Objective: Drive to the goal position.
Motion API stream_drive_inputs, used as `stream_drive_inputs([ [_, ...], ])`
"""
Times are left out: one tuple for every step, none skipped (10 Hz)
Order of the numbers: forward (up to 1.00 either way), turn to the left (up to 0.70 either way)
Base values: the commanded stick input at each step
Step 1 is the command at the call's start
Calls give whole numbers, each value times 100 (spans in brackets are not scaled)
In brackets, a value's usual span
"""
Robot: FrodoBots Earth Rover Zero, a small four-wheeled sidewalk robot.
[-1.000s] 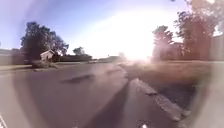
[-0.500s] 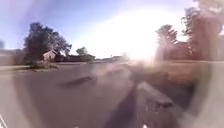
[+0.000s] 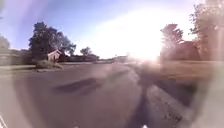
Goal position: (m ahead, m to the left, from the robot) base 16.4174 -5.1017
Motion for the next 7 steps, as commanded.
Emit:
stream_drive_inputs([
  [100,3],
  [100,2],
  [100,3],
  [100,2],
  [100,2],
  [100,3],
  [100,3],
])
